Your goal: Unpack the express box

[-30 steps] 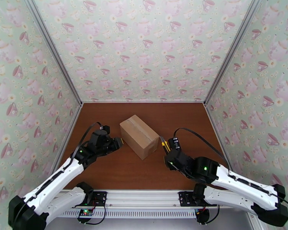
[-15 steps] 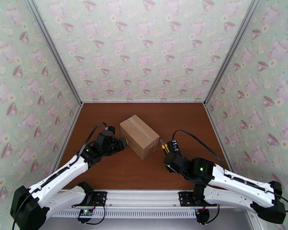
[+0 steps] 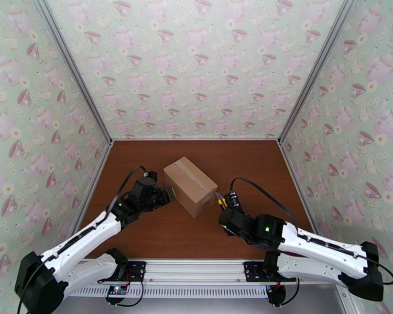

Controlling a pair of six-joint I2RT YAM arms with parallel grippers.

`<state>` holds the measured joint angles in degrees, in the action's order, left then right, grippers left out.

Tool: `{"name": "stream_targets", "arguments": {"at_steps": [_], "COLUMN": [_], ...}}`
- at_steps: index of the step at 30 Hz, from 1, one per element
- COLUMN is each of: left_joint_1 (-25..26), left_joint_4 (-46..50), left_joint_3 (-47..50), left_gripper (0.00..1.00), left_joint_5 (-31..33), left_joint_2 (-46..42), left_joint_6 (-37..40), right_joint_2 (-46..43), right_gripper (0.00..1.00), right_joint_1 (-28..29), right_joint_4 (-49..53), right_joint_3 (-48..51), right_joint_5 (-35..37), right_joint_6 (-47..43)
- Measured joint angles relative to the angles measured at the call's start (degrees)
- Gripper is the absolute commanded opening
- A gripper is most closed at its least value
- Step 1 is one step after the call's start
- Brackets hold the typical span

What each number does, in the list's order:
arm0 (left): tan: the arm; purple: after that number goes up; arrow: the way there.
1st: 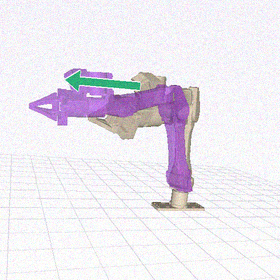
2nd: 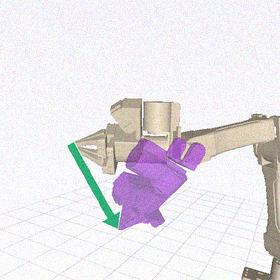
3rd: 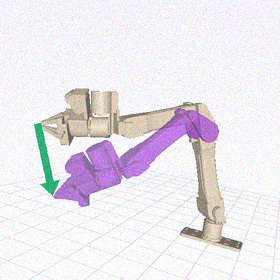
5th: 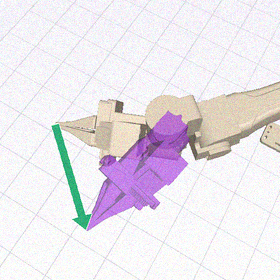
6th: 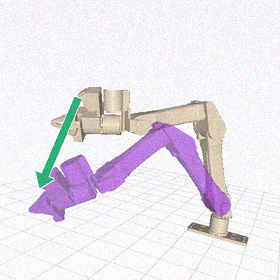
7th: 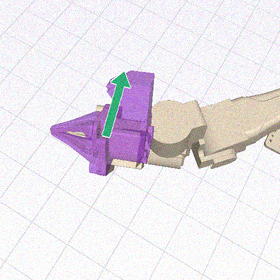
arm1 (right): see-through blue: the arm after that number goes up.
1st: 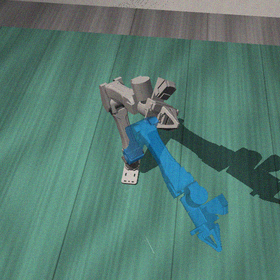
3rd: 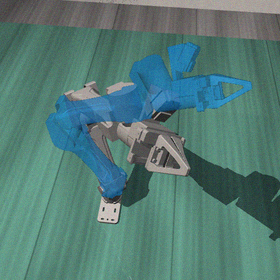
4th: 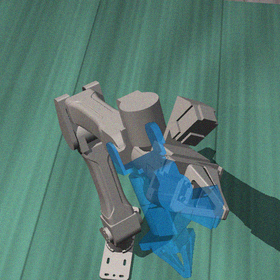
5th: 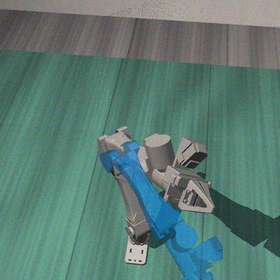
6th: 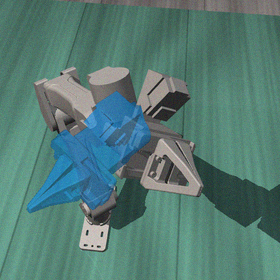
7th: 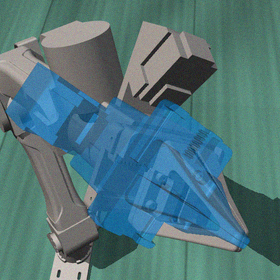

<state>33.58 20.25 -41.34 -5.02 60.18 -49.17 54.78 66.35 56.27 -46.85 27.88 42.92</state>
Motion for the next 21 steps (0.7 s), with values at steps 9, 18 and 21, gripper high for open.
{"name": "stream_targets", "arguments": {"at_steps": [9, 18, 21], "left_joint_1": [0.0, 0.0, 0.0], "left_joint_4": [0.0, -0.2, -0.2], "left_joint_3": [0.0, 0.0, 0.0], "left_gripper": [0.41, 0.42, 0.42], "left_joint_5": [0.0, 0.0, 0.0], "left_joint_2": [0.0, 0.0, 0.0], "left_joint_6": [0.0, -0.4, -0.4], "right_joint_2": [0.8, 0.9, 1.2], "right_gripper": [0.0, 0.0, 0.0], "right_joint_1": [0.5, 1.9, 2.0], "right_joint_4": [-0.3, -0.2, -0.2], "right_joint_3": [-0.1, -1.4, -1.7], "right_joint_5": [0.0, 0.5, 0.6], "right_joint_6": [0.0, 0.4, 0.5]}}
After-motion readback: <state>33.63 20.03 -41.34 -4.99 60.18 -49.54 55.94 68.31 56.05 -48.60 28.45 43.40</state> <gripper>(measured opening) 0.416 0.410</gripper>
